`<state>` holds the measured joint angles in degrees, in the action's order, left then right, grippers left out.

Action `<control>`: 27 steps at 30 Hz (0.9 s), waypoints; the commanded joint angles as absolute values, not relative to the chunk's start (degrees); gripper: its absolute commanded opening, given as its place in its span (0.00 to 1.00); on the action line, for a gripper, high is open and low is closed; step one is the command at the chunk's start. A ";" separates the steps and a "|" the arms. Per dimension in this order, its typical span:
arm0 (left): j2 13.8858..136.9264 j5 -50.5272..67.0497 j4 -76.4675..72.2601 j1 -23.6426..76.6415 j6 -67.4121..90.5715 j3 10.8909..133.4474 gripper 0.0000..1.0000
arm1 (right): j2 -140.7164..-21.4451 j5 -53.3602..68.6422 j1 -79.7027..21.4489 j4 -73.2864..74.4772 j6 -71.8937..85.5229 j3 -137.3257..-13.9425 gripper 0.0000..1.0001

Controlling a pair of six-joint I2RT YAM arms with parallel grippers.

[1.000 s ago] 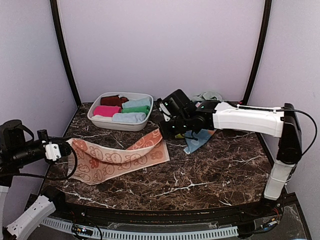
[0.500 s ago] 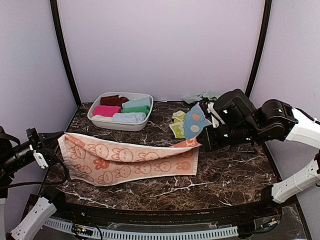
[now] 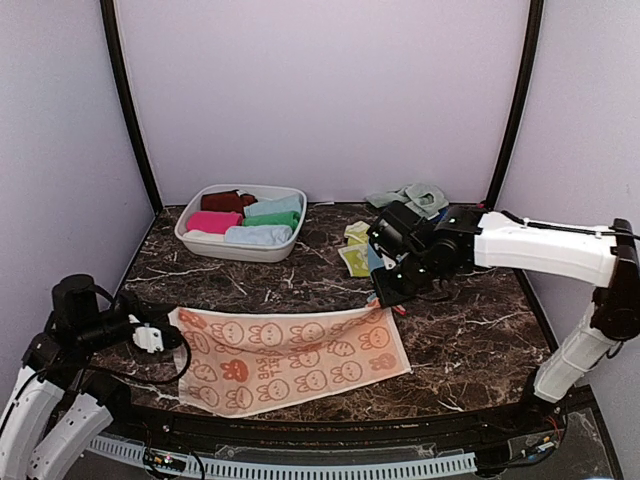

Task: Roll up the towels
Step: Flatten out the towel at the center of the board.

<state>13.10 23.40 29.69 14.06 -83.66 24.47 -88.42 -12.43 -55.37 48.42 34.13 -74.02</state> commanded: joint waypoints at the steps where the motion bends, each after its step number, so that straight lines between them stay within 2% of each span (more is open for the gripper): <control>1: 20.21 12.99 14.99 14.06 -90.50 13.91 0.12 | -97.44 -6.11 -49.36 40.21 26.70 -75.85 0.00; 3: 25.72 10.07 10.41 13.85 -89.72 13.10 0.48 | -101.52 -4.42 -47.68 39.15 25.39 -77.98 0.00; 4: 28.79 9.07 9.69 13.68 -87.86 14.26 0.57 | -103.26 -3.90 -46.98 38.89 24.92 -78.91 0.00; 7: 37.95 7.94 14.60 12.25 -79.15 21.90 0.70 | -106.70 -2.67 -45.85 38.24 23.52 -81.07 0.00; 10: 45.37 11.97 25.37 10.06 -71.89 31.09 0.81 | -108.11 -2.25 -45.28 37.79 22.91 -81.64 0.00; 14: 54.74 19.39 40.03 8.82 -63.34 41.56 0.83 | -108.00 -1.53 -45.06 36.32 23.14 -80.68 0.00; 15: 56.97 20.90 41.02 8.79 -60.76 43.11 0.88 | -107.83 -1.41 -45.08 35.85 23.37 -80.10 0.00; 17: 61.56 21.96 39.82 8.84 -55.01 44.44 0.90 | -107.37 -1.52 -45.06 35.21 23.51 -79.24 0.00; 24: 68.47 19.96 34.32 8.84 -48.97 41.18 0.74 | -105.29 -1.80 -45.06 34.32 23.74 -78.18 0.00; 27: 70.09 19.07 31.53 8.85 -47.55 40.20 0.71 | -104.82 -1.81 -45.08 34.09 23.65 -78.22 0.00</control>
